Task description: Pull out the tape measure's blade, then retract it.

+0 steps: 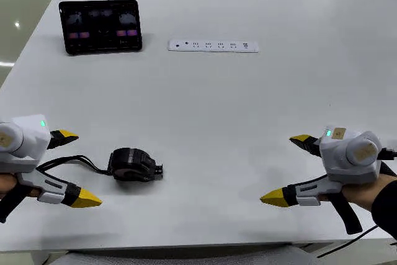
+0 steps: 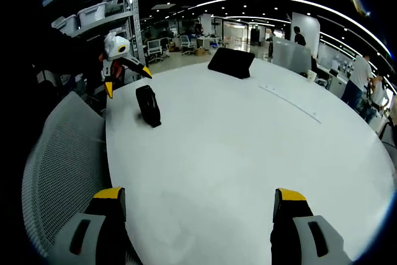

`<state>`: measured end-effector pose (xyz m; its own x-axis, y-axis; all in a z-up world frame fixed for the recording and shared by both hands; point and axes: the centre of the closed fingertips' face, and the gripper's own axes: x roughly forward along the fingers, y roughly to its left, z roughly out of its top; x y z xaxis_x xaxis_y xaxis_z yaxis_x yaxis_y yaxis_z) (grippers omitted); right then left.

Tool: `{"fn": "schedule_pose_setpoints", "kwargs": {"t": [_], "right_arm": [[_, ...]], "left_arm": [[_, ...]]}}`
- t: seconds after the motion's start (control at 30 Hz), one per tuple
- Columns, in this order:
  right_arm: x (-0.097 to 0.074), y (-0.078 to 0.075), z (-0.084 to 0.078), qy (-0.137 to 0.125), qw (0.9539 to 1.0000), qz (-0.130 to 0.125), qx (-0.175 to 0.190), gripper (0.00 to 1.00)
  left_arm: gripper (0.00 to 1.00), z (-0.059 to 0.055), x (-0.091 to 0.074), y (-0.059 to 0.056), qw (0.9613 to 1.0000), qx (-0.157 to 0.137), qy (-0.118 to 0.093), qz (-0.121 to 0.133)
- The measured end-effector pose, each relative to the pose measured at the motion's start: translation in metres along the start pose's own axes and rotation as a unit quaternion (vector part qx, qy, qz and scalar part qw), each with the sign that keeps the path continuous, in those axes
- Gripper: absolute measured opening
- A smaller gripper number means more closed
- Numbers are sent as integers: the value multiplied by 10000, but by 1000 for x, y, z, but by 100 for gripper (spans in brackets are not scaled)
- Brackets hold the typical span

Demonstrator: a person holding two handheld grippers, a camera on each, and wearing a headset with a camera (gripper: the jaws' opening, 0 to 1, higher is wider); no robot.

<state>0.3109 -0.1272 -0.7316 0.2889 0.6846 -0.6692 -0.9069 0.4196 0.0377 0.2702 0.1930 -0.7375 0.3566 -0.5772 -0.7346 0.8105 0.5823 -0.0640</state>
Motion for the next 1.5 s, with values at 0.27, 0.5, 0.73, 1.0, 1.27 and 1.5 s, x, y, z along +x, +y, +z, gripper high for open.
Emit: {"fn": "schedule_pose_setpoints", "kwargs": {"t": [0.27, 0.5, 0.73, 1.0, 1.27, 1.5], "right_arm": [[20, 11, 11, -94, 9992, 317, -202, 99], [37, 21, 17, -65, 9983, 512, -274, 99], [55, 36, 17, 143, 9958, 790, -447, 99], [69, 44, 29, 125, 9934, 952, -633, 99], [84, 55, 39, 48, 9900, 1133, -842, 96], [95, 61, 45, 62, 9895, 1187, -822, 98]], "left_arm": [[98, 19, 7, 1, 9978, 589, 250, -196], [94, 33, 21, -3, 9937, 946, 388, -454], [92, 39, 34, -11, 9876, 1323, 580, -619], [86, 47, 48, -21, 9819, 1643, 519, -790], [83, 44, 60, -22, 9784, 1765, 709, -809], [77, 39, 65, -21, 9776, 1741, 856, -816]]}}
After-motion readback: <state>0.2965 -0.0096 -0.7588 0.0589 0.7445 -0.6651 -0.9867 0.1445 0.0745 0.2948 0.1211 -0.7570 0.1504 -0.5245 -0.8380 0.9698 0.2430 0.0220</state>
